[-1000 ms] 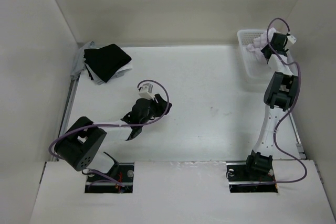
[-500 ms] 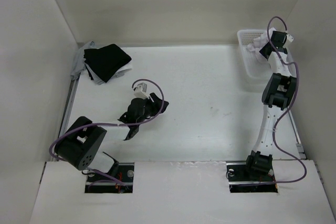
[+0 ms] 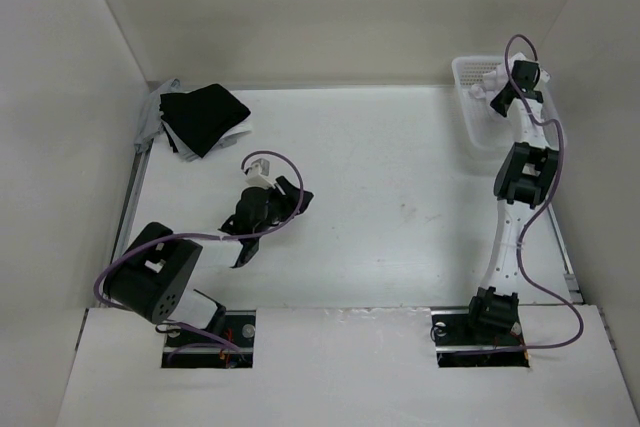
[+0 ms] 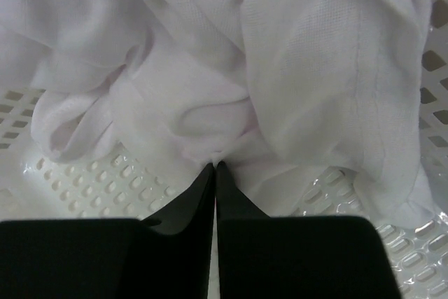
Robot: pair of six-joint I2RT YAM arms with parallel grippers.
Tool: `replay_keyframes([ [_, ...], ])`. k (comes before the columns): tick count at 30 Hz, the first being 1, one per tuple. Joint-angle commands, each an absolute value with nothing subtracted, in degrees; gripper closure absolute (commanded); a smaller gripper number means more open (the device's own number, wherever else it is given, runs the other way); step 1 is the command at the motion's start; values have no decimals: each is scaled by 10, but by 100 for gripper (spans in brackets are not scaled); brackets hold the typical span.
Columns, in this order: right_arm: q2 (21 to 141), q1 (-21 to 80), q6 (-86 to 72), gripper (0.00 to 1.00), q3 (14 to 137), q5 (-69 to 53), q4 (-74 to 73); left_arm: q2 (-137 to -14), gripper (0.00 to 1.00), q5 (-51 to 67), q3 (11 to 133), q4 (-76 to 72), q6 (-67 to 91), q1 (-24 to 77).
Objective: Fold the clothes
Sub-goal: Grab the tank top from the pile, then move the tank top to the center of the board
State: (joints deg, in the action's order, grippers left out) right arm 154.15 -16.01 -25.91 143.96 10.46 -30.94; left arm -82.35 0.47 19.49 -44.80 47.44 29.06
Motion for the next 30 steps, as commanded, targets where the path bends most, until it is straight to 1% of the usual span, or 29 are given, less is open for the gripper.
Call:
replay_keyframes([
  [1, 1527, -155, -268, 100, 1446, 99, -299, -810, 53, 14, 189, -486, 479, 283],
  [3, 1499, -153, -273, 100, 1403, 95, -260, -810, 53, 14, 189, -486, 479, 282],
  [5, 1443, -147, -276, 100, 1321, 90, -180, -810, 53, 14, 190, -486, 478, 282],
  [7, 1370, -139, -279, 100, 1239, 83, -103, -811, 54, 14, 191, -486, 476, 282],
  [12, 1195, -112, -284, 100, 1091, 82, -1, -810, 54, 11, 193, -490, 473, 293],
  [14, 1083, -94, -300, 100, 994, 77, 62, -810, 55, 10, 193, -496, 471, 298],
  [16, 991, -74, -312, 100, 926, 67, 94, -803, 55, 8, 191, -497, 469, 302],
  [20, 863, -31, -326, 100, 861, 45, 106, -783, 55, 1, 184, -497, 465, 305],
  [21, 797, 7, -323, 100, 834, 38, 105, -773, 56, -3, 180, -497, 465, 304],
  [23, 749, 45, -319, 100, 822, 33, 102, -749, 56, -5, 175, -491, 470, 297],
  [24, 697, 97, -304, 100, 817, 27, 96, -728, 57, -6, 171, -487, 474, 290],
  [25, 688, 108, -301, 100, 817, 27, 95, -703, 57, -7, 165, -476, 480, 282],
  [26, 650, 161, -284, 100, 822, 28, 87, -675, 57, -9, 161, -459, 487, 275],
  [28, 621, 217, -276, 100, 823, 25, 78, -624, 57, -17, 153, -428, 495, 262],
  [29, 605, 259, -279, 100, 803, 25, 73, -581, 56, -27, 146, -404, 497, 254],
  [30, 596, 281, -289, 100, 774, 28, 78, -552, 56, -35, 142, -383, 497, 248],
])
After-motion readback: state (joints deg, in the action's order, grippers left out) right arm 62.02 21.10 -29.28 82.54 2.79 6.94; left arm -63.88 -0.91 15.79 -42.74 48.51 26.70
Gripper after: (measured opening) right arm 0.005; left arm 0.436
